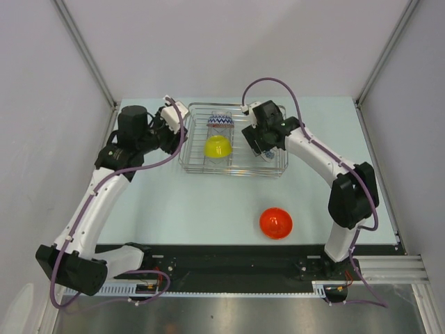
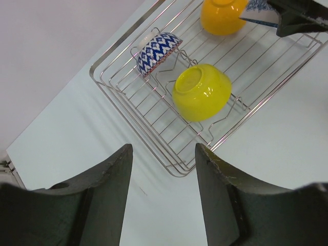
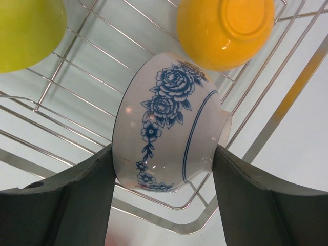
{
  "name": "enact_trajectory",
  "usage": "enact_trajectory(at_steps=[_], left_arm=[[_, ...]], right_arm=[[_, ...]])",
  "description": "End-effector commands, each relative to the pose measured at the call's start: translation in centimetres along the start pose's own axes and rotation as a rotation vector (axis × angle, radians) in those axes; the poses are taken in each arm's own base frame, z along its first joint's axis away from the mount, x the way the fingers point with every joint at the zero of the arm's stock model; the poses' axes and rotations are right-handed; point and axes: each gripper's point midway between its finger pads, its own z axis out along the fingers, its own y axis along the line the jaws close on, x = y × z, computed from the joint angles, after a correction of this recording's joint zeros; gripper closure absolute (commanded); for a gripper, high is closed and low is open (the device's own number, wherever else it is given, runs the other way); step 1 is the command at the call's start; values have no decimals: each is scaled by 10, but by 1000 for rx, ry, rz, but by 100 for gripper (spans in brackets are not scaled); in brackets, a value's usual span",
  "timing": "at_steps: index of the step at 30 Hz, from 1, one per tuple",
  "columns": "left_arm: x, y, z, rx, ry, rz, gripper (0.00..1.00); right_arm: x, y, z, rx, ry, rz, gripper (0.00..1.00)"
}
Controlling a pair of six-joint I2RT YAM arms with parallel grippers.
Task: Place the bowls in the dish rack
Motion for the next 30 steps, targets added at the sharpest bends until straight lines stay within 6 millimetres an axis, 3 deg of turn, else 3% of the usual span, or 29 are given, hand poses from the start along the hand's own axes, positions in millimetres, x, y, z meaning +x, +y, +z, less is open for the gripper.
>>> enact_trajectory(at_steps=[1, 13, 23, 30], left_arm=[[-13, 3, -11, -11, -57, 36, 43], [-9, 0, -15, -12, -58, 37, 43], [-10, -1, -18, -6, -65, 40, 43], [-12, -1, -21, -2, -65, 55, 42]], right_arm=[[-18, -16, -4, 119, -20, -55, 100], [-5, -28, 20, 210, 49, -82, 100], [4, -19, 36, 208, 87, -93, 100], [11, -2, 46, 201, 113, -135, 100]])
